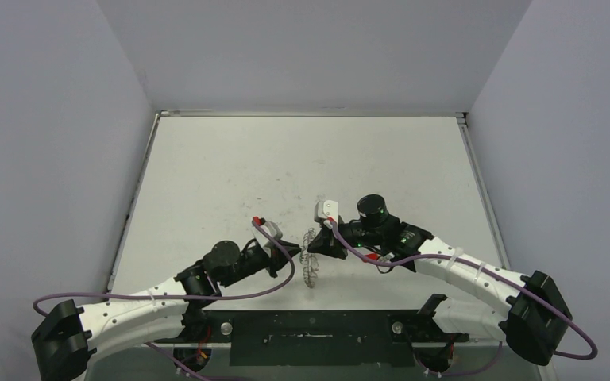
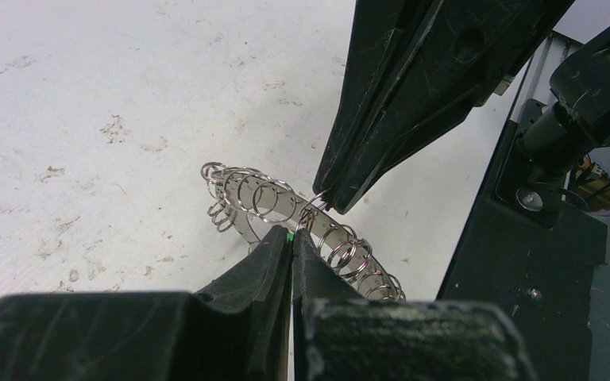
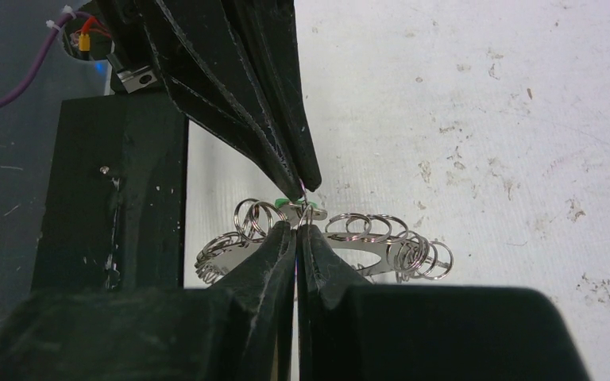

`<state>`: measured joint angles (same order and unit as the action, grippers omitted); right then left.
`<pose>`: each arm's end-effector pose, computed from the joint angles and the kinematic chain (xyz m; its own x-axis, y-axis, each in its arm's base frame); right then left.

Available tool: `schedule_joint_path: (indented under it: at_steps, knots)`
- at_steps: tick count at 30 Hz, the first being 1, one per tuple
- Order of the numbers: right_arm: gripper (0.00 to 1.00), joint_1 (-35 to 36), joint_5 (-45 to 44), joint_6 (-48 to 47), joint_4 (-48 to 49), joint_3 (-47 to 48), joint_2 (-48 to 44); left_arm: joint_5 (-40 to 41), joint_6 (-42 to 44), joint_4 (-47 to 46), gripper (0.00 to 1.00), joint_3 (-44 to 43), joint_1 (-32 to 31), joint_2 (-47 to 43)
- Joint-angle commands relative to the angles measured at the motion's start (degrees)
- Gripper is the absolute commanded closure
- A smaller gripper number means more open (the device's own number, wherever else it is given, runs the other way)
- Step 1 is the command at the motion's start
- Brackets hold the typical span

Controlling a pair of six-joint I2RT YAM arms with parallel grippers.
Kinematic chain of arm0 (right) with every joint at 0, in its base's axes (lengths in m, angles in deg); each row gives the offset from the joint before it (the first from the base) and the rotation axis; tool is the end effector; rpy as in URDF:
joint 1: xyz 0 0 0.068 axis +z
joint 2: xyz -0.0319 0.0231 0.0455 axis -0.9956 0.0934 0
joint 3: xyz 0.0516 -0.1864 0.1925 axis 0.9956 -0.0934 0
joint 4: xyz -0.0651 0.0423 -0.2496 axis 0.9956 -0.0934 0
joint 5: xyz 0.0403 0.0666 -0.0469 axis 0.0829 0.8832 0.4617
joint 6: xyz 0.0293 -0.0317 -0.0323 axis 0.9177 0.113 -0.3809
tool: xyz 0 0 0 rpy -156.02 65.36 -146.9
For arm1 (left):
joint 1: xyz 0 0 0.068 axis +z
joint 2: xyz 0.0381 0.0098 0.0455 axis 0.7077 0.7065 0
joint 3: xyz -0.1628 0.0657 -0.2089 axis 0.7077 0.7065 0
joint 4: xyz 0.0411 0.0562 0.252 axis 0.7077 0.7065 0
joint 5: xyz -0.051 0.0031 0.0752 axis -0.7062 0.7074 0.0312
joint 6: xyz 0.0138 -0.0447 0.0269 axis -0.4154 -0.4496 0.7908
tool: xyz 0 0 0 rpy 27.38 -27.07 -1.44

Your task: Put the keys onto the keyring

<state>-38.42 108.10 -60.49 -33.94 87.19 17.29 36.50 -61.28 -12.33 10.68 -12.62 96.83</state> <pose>0.1488 0.1907 0.2545 -0.1222 -0.3275 -0.9369 -0.9913 -0.0059 0.1314 0.0978 -0.1560 0.2199 -0.2175 0.0078 -0.9760 0.8304 0.5270 -0.1808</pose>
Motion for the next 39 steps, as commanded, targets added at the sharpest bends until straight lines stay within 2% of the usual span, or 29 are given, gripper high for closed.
schedule_joint_path:
  at_steps: [1, 16, 30, 39]
  knots:
    - [1.00, 0.38, 2.70, 1.15, 5.96, 0.50, -2.92, 3.73, -0.11, 0.88, 1.00, 1.32, 0.69, 0.45]
    - [1.00, 0.37, 3.21, 1.80, 8.01, -0.61, -3.52, 2.17, -1.25, -4.13, 1.00, 4.22, 0.77, 0.64]
    - [1.00, 0.40, 3.21, 2.03, 10.13, -1.60, -5.05, 3.96, -5.43, -0.87, 1.00, 2.61, 0.89, 1.66]
    - [1.00, 0.37, 5.07, 1.87, 11.18, -2.24, -5.02, 2.76, -5.10, -2.21, 1.00, 4.01, 0.84, 1.86]
